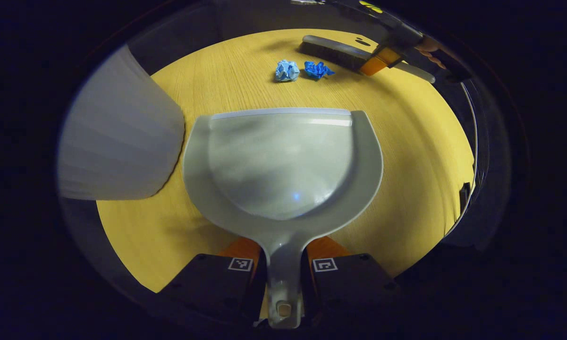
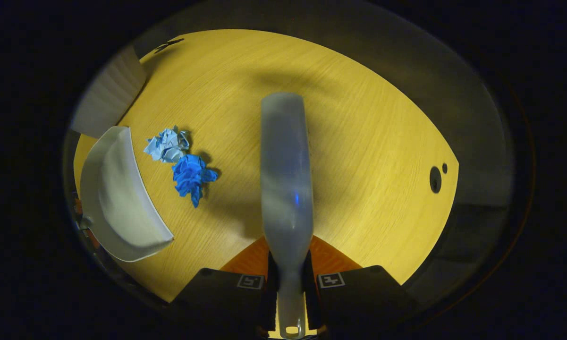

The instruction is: Pick up the small broom and dustpan from the desktop, sweep the trash into the dustpan with the broom, and then empty the trash into the garbage bin.

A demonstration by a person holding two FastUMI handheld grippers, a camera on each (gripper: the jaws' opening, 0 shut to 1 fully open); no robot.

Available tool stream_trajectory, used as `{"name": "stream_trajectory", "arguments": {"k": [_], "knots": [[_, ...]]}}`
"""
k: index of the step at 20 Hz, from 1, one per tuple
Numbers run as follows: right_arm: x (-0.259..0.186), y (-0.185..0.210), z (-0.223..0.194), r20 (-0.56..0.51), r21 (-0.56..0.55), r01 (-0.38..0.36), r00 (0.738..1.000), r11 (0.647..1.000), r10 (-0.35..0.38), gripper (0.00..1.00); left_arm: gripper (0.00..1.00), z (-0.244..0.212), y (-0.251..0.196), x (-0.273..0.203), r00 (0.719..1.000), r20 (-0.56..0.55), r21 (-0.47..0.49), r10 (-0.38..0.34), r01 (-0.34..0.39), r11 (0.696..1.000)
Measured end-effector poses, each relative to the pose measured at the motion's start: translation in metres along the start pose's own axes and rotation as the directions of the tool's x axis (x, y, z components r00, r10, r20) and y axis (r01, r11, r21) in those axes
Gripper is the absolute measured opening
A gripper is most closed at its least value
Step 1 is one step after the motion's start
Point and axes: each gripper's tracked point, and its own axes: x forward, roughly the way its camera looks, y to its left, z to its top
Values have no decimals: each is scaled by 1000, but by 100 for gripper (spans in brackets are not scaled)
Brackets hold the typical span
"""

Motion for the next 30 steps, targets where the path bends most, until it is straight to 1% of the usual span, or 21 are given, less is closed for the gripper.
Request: {"name": "stream_trajectory", "arguments": {"k": [3,5,6,7,8,9,11,12,13,15,16,17,18,19,20,22,24,25,26,28,30], "knots": [[4,11,18,-11,-41,-35,999,999,34,27,30,4,-1,3,1000,-16,10,7,-7,1000],[6,26,21,-32,-62,-72,997,995,70,27,30,4,-2,3,1000,-22,5,8,-8,1000],[7,33,19,-43,-91,-87,996,992,83,27,31,4,-3,2,1000,-25,-1,8,-8,1000],[6,38,21,-34,-132,-87,996,987,84,33,31,4,-4,2,1000,-25,0,8,-8,1000],[5,46,22,-28,-171,-102,995,980,99,27,30,5,-4,2,1000,-20,10,8,-8,1000],[3,56,15,-45,-213,-131,991,968,124,27,30,7,-4,2,1000,-5,25,3,-3,1000],[-2,71,3,-74,-325,-155,988,933,138,27,31,13,-6,0,999,54,47,-10,7,999],[-5,78,-5,-85,-383,-170,985,908,149,28,31,12,-10,2,998,61,46,-18,16,999],[-12,83,-18,-115,-436,-206,978,876,172,27,28,10,-10,1,997,71,48,-32,28,998],[-20,96,-43,-154,-476,-268,963,838,221,28,30,4,-9,5,994,95,75,-51,44,996],[-26,99,-58,-169,-480,-287,958,829,233,36,30,-2,-11,6,993,96,82,-65,57,995],[-26,98,-70,-176,-484,-302,953,821,246,28,29,-11,-12,7,992,98,89,-78,69,994],[-27,98,-79,-177,-480,-311,950,820,257,28,30,-18,-12,7,991,103,95,-87,77,993],[-33,96,-86,-172,-458,-318,948,830,269,28,31,-26,-10,2,990,107,91,-92,82,992],[-37,93,-83,-157,-431,-323,946,843,283,28,30,-33,-9,-3,989,111,80,-100,92,993],[-41,79,-76,-114,-354,-314,949,881,293,28,30,-45,-9,-17,982,136,45,-133,128,991],[-44,65,-76,-71,-228,-327,945,917,320,28,30,-56,-5,-37,975,162,28,-150,147,989],[-43,56,-73,-41,-167,-335,942,927,333,28,29,-60,5,-55,973,176,32,-149,146,989],[-38,49,-75,-19,-146,-332,943,932,332,28,30,-65,11,-77,970,191,41,-148,143,989],[-14,29,-81,61,-126,-295,951,947,304,28,31,-77,18,-126,959,226,62,-169,159,985],[-8,19,-102,110,-55,-295,948,954,299,28,30,-88,33,-183,945,272,66,-181,170,983]]}}
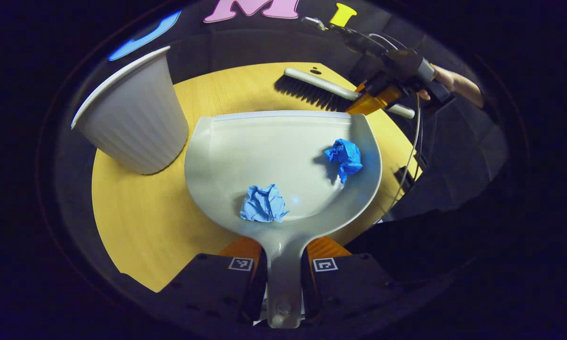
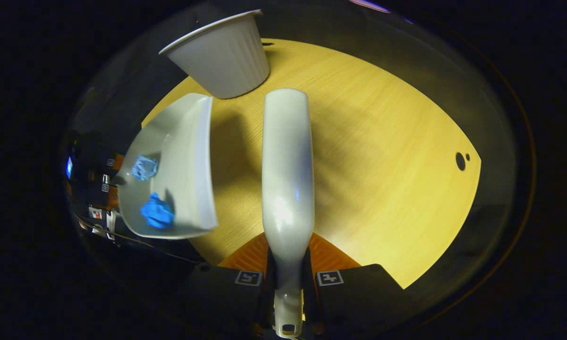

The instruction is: Pick up the small broom and dustpan from the desktop, sweep the trash into the dustpan with the broom, and then empty the trash into the garbage bin.

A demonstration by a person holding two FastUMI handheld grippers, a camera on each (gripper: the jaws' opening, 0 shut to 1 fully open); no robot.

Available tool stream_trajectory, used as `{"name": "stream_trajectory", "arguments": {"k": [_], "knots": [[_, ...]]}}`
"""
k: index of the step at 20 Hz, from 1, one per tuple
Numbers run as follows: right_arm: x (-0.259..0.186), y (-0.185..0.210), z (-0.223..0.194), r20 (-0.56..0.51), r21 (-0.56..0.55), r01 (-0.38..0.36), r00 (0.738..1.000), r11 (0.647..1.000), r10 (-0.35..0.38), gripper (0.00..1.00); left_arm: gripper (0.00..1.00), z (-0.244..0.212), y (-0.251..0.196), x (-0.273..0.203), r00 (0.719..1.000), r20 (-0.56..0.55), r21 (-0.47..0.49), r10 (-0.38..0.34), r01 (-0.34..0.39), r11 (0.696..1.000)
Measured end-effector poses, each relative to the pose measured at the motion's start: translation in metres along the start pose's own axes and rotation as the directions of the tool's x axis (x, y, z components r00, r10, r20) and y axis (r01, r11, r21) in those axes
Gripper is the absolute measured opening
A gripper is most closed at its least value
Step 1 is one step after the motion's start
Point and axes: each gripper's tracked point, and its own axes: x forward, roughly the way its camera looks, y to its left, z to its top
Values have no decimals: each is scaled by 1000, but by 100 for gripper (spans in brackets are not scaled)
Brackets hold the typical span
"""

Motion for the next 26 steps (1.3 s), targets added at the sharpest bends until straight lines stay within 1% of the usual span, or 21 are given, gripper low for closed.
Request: {"name": "stream_trajectory", "arguments": {"k": [2,3,4,5,6,7,8,9,10,12,13,16,17,18,19,20,21,22,23,24,26], "knots": [[15,-5,-33,-4,64,5,1000,998,-5,28,31,9,11,-57,998,56,-2,20,-20,1000],[26,-5,-39,1,67,12,1000,998,-12,28,30,14,17,-87,996,81,-9,32,-31,999],[35,-4,-36,10,70,-3,1000,998,2,27,30,20,20,-112,995,97,-45,29,-25,999],[47,2,-42,24,90,-37,999,995,35,28,29,29,16,-131,993,118,-87,11,-1,996],[54,3,-44,47,126,-92,995,988,86,28,29,37,21,-151,991,135,-120,-6,23,992],[58,9,-40,75,165,-151,987,975,140,28,30,46,34,-164,990,142,-133,11,8,991],[65,10,-35,102,199,-190,980,962,172,28,29,52,56,-176,987,140,-129,77,-59,990],[60,16,-34,120,220,-206,976,953,183,28,31,56,81,-187,977,125,-122,175,-160,979],[57,12,-32,146,226,-204,974,952,174,28,29,62,107,-194,962,115,-126,249,-234,964],[51,9,-24,199,238,-196,968,951,150,28,30,82,155,-188,943,74,-150,326,-312,938],[44,7,-22,224,254,-202,964,946,146,28,30,87,168,-179,933,41,-157,357,-347,925],[13,5,-24,271,304,-222,953,927,139,28,30,112,202,-128,900,-63,-138,432,-436,889],[9,8,-28,282,319,-233,949,918,143,28,30,108,174,-130,882,-98,-122,461,-470,874],[6,7,-31,291,333,-241,946,911,144,28,30,120,169,-129,862,-129,-86,491,-503,860],[9,10,-31,296,350,-247,944,904,143,28,30,132,154,-117,838,-151,-33,524,-534,845],[10,12,-30,309,366,-250,941,896,137,28,30,143,145,-109,808,-141,42,572,-572,819],[13,18,-30,326,379,-260,936,888,134,28,30,150,129,-104,766,-133,139,629,-614,777],[13,23,-32,335,390,-274,931,879,142,28,29,152,113,-101,713,-125,238,689,-653,719],[12,25,-34,342,398,-287,928,871,149,28,29,155,99,-91,666,-119,330,736,-673,662],[12,25,-36,346,404,-294,926,866,153,28,31,157,82,-80,627,-120,406,770,-676,614],[15,21,-37,348,417,-295,926,860,149,28,30,158,53,-47,579,-134,506,805,-658,558]]}}
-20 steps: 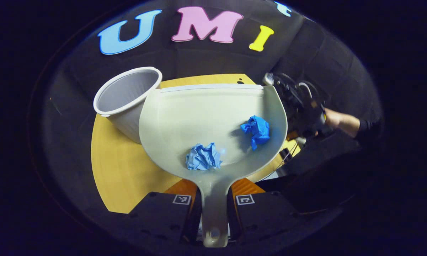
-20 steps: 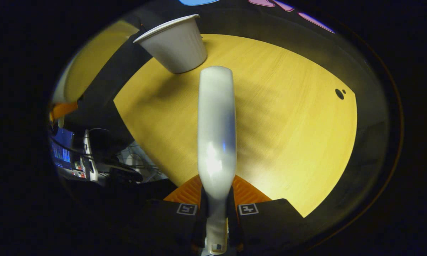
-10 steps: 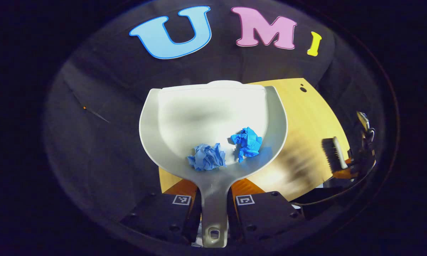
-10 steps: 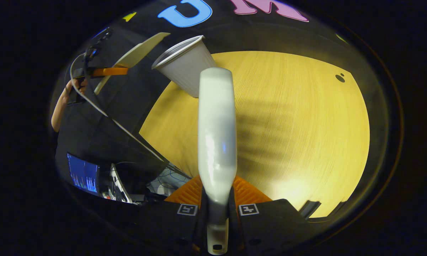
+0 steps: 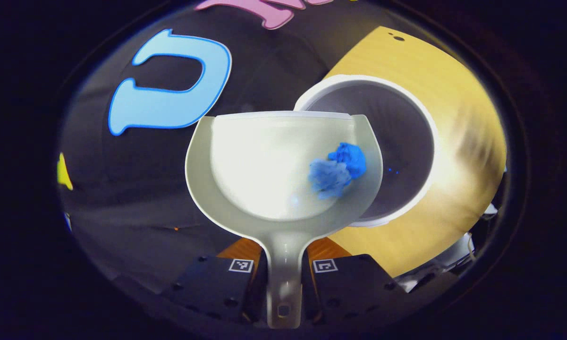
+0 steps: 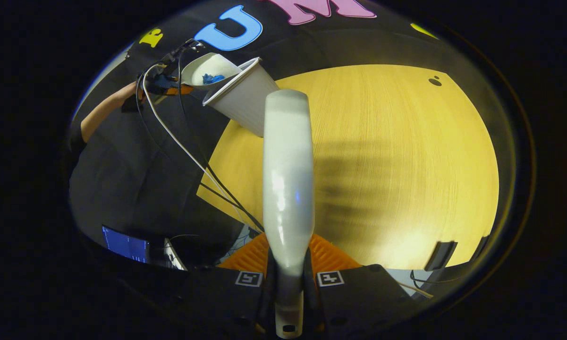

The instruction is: Pick up the small broom and dustpan from the desktop, sweep the trash into the dustpan with the broom, and then empty the trash into the garbage bin.

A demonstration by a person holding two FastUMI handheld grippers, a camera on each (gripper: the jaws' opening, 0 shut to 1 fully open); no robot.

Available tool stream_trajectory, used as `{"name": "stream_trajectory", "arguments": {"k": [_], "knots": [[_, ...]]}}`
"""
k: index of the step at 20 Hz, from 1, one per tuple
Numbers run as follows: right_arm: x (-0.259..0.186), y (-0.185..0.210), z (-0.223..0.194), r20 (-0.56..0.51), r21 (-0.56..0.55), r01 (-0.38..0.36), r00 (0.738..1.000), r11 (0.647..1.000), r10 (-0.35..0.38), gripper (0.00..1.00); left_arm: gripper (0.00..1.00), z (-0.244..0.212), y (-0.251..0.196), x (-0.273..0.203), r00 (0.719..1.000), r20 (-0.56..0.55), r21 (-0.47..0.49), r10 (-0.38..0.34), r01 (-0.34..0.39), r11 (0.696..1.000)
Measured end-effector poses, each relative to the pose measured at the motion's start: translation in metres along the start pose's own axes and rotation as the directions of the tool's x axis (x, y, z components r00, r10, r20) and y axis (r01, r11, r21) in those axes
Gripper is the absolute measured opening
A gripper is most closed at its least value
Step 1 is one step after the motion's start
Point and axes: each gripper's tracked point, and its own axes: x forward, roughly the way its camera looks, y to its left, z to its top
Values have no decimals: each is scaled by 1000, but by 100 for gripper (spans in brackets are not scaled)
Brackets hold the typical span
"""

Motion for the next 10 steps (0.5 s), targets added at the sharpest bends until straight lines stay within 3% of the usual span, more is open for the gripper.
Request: {"name": "stream_trajectory", "arguments": {"k": [2,4,6,10], "knots": [[3,-5,0,23,20,14,1000,1000,-14,28,30,21,-29,-7,999,-36,56,9,-7,998],[6,-8,-4,35,49,20,999,999,-22,28,30,31,-42,-4,997,-35,143,66,-61,988],[9,-17,-3,35,75,29,999,997,-31,28,31,18,-73,1,994,-27,206,109,-101,973],[9,-26,10,98,123,43,994,991,-55,28,29,12,-93,3,998,15,108,65,-67,992]]}}
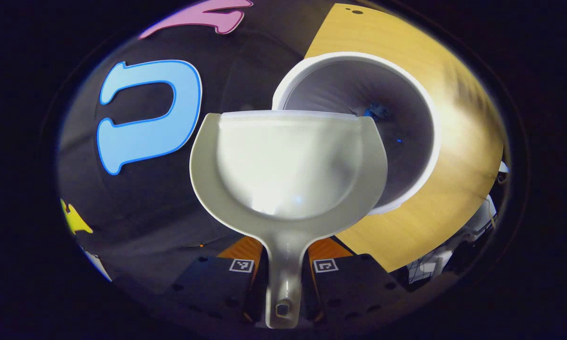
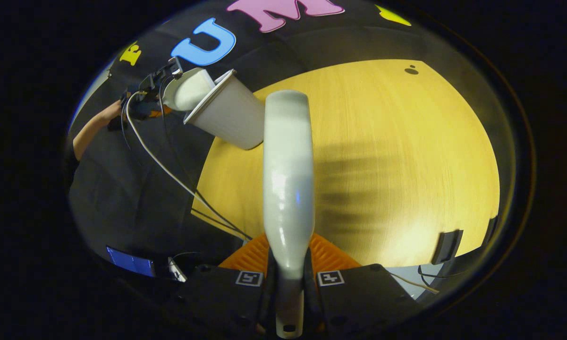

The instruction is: Pick up the small broom and dustpan from the desktop, sweep the trash into the dustpan with the broom, and then empty the trash into the garbage bin.

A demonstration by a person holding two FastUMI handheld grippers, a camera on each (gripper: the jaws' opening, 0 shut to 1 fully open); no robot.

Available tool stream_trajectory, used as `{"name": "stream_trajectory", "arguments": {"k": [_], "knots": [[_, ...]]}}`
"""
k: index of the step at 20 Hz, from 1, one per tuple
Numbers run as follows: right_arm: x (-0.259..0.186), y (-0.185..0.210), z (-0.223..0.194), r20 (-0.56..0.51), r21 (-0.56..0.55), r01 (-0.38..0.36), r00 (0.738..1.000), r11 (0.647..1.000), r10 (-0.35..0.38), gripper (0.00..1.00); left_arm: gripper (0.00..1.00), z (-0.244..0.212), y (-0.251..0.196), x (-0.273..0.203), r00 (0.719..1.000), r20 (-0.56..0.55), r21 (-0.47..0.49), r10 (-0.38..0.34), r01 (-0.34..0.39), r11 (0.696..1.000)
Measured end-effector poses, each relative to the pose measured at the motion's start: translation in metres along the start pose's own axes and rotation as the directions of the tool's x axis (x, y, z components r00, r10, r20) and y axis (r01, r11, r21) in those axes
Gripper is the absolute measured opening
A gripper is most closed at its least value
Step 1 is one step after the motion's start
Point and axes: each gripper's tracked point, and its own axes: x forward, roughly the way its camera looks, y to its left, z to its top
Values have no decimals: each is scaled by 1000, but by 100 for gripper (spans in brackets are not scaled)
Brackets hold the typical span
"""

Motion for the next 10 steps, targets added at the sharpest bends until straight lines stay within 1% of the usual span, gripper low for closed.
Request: {"name": "stream_trajectory", "arguments": {"k": [1,2,3,4,6,8,9,10], "knots": [[-1,-3,4,15,12,9,1000,1000,-9,28,29,-3,2,0,999,26,-48,19,-17,999],[-3,-8,8,22,26,20,1000,999,-21,28,29,-2,2,-9,996,73,-111,54,-46,993],[-5,-12,12,31,37,36,999,999,-37,28,29,1,4,-16,985,150,-183,90,-62,981],[-6,-16,16,35,48,50,998,998,-51,28,29,7,4,-25,967,222,-254,123,-65,965],[-9,-18,28,60,55,62,996,997,-66,28,29,18,6,-39,928,331,-355,172,-46,934],[-10,-33,38,80,45,98,992,994,-102,28,29,35,-2,-36,886,427,-403,181,8,915],[-11,-37,42,81,53,116,989,992,-120,28,28,43,-11,-37,862,481,-420,163,63,905],[-11,-40,48,87,75,121,988,990,-127,28,29,57,-25,-36,839,530,-434,127,140,890]]}}
